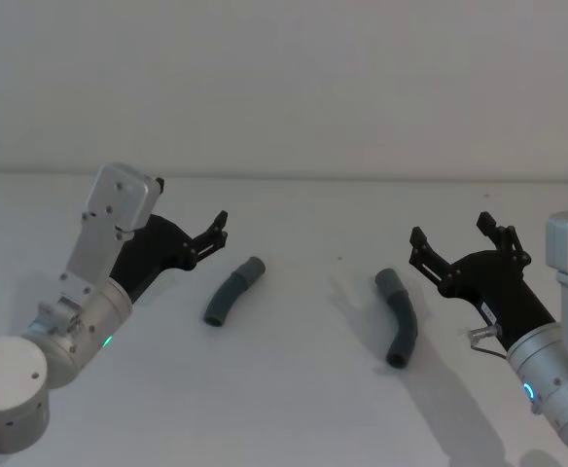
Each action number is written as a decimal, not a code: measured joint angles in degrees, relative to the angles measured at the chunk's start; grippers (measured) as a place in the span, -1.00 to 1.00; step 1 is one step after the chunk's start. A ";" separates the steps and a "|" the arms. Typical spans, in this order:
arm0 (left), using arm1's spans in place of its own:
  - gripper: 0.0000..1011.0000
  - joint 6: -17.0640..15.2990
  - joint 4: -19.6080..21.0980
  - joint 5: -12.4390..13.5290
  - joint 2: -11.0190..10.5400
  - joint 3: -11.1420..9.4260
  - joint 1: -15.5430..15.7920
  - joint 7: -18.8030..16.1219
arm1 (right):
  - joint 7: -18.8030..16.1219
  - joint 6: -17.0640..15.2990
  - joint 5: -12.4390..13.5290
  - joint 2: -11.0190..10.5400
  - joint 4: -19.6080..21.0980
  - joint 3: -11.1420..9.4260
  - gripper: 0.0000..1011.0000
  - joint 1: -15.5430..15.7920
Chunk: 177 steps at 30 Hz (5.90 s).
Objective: Use both hands to pick up one end of the pipe from the table, align the ends, and insert them.
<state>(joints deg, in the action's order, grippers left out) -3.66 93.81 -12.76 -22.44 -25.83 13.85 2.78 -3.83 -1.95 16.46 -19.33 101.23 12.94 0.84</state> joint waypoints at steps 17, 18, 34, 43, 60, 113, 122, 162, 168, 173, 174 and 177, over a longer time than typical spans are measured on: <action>0.98 -14.81 3.25 -3.82 -3.60 -0.42 2.61 8.02 | 0.00 0.00 0.00 0.00 0.00 0.00 0.98 0.00; 0.98 -15.57 3.40 -4.00 -3.85 -0.55 2.92 8.47 | 0.00 0.00 0.00 0.00 0.00 0.00 0.98 0.00; 0.98 -29.38 2.61 -5.13 -5.96 -3.97 9.32 16.86 | 0.00 0.00 0.00 0.00 0.00 0.00 0.98 0.00; 0.98 -31.87 1.18 -4.58 -4.98 -4.78 10.98 17.60 | 0.00 0.00 0.00 0.00 0.00 0.00 0.98 0.00; 0.98 -32.16 -2.21 -3.47 -1.83 -4.85 11.45 16.13 | 0.00 0.00 0.00 0.00 0.00 0.00 0.98 0.00; 0.98 -30.30 -14.65 -1.21 4.76 -5.47 15.15 17.92 | 0.00 0.00 0.00 0.00 0.00 0.00 0.98 0.00; 0.65 -30.06 -15.55 -1.07 5.39 -5.31 15.52 18.21 | 0.00 0.00 0.00 0.00 0.00 0.00 0.98 0.00; -0.18 -29.95 -16.28 -0.92 5.83 -5.17 15.77 18.34 | 0.00 0.00 0.00 0.00 0.00 0.00 0.98 0.00; -0.26 -29.95 -16.28 -0.92 5.83 -5.17 15.77 18.34 | -0.03 -0.57 0.01 0.12 0.15 0.01 0.98 -0.07; -0.30 -29.95 -16.27 -0.93 5.84 -5.17 15.77 18.33 | -0.35 -2.68 0.27 0.18 0.64 0.22 0.98 -0.36; -0.30 -29.96 -16.28 -0.93 5.84 -5.17 15.77 18.33 | -0.49 -3.65 0.41 0.16 0.92 0.34 0.98 -0.50; -0.31 -29.95 -16.27 -0.93 5.83 -5.17 15.77 18.33 | -0.76 -5.84 0.69 0.05 1.43 0.53 0.98 -0.76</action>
<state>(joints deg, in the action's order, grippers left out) -33.61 77.54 -13.69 -16.61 -30.99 29.61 21.11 -4.59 -7.79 17.16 -19.28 102.65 13.47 0.07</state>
